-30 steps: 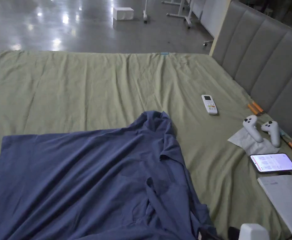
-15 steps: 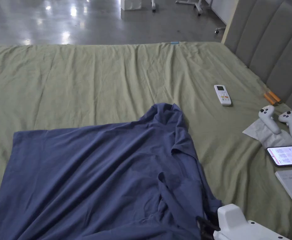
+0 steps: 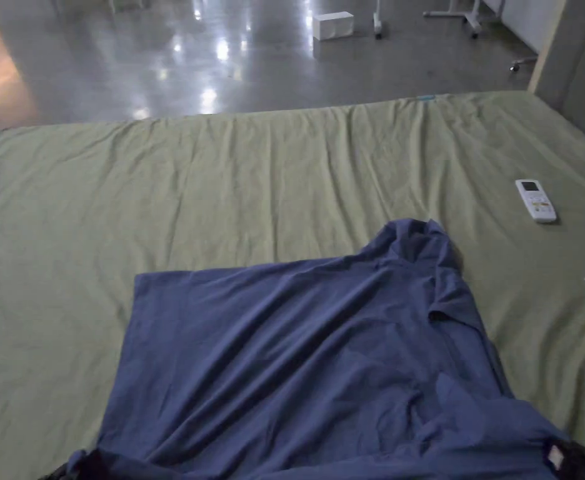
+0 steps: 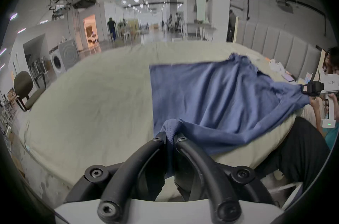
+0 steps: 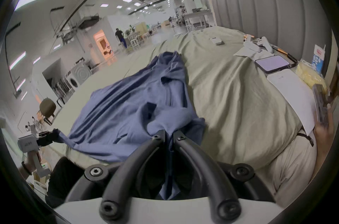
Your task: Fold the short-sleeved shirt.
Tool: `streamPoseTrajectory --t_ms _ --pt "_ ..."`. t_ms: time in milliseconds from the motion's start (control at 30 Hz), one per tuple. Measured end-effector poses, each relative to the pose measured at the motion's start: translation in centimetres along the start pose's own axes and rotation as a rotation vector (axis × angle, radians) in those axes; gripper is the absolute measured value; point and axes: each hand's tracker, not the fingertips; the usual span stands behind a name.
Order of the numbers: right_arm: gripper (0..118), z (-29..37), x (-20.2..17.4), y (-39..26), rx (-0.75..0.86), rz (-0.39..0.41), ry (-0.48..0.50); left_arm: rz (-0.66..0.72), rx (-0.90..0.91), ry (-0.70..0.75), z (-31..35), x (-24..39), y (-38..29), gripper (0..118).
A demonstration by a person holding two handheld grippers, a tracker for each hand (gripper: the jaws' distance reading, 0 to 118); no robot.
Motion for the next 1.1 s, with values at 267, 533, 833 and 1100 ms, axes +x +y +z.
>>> streamPoseTrajectory --t_ms 267,533,833,1100 --pt "7 -7.1 -2.9 10.2 0.043 0.179 0.0 0.081 -0.101 0.035 -8.7 -3.2 7.3 8" --pt "12 -20.8 -4.0 15.5 -0.18 0.315 -0.067 0.089 -0.331 0.014 -20.0 -4.0 9.0 11" --pt "80 -18.7 -0.9 11.1 -0.149 0.227 -0.131 -0.035 -0.2 -0.066 -13.8 -3.1 8.6 90" --pt "80 -2.2 -4.6 9.7 0.173 0.235 -0.063 -0.078 0.145 0.011 3.2 0.5 9.1 90"
